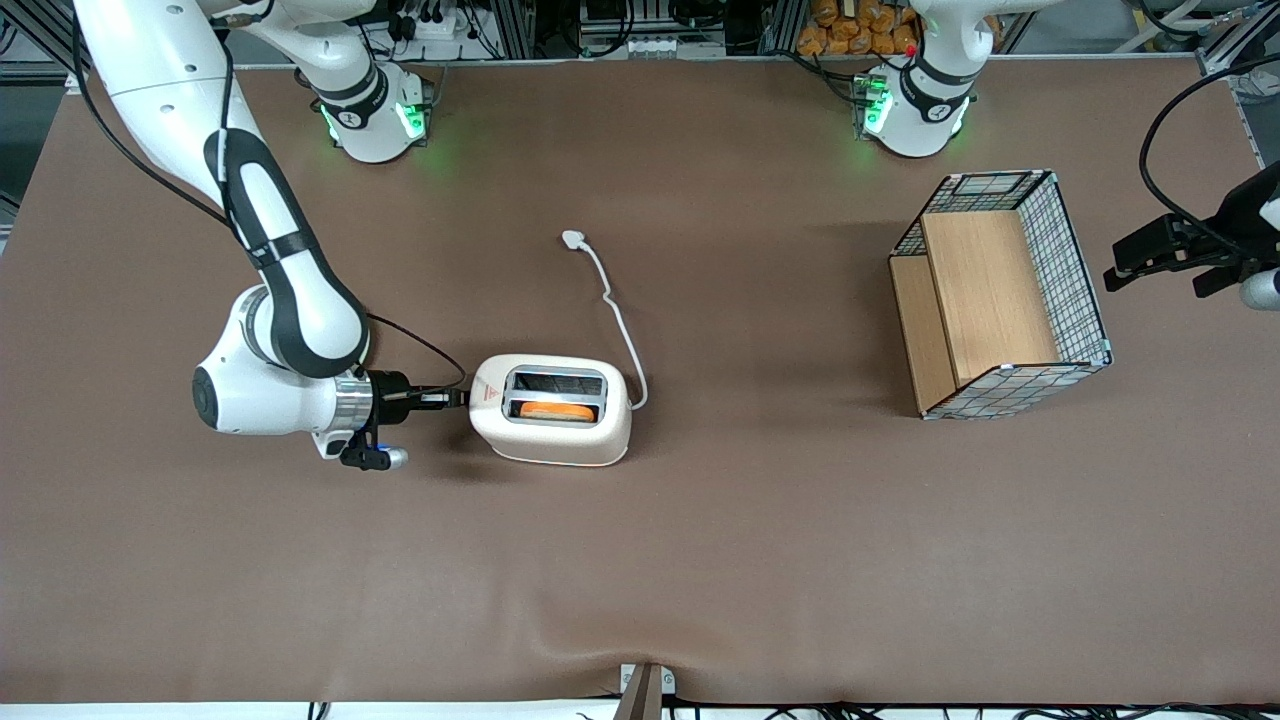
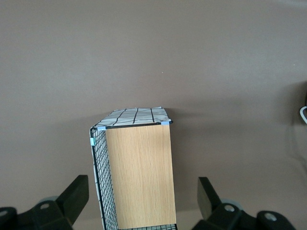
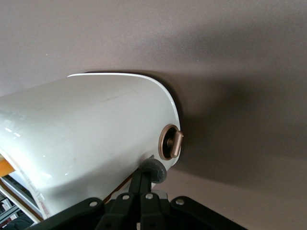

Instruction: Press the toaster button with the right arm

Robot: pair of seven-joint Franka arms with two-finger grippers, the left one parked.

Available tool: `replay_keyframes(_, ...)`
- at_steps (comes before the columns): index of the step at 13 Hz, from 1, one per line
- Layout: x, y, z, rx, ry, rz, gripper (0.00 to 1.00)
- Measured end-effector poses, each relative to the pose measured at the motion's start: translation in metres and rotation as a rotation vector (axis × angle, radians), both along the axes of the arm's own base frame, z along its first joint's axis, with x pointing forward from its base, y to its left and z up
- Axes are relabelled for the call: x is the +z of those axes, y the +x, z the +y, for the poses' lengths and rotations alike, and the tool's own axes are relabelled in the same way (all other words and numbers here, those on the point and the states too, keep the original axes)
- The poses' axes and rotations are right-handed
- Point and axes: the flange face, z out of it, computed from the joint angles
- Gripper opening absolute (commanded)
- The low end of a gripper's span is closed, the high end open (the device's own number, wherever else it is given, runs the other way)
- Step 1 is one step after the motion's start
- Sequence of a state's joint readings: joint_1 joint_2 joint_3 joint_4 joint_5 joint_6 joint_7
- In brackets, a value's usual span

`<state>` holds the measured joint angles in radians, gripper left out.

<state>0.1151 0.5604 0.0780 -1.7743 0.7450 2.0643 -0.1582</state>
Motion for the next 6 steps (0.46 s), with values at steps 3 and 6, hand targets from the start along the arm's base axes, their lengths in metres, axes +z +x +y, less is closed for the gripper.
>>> replay_keyframes(3,-0.0087,-0.0007,-0.0059,0.012,0.04,-0.015,0.0)
replay_keyframes(6,-0.0117,-0.0008,-0.0086,0.014,0.061,-0.016,0.0)
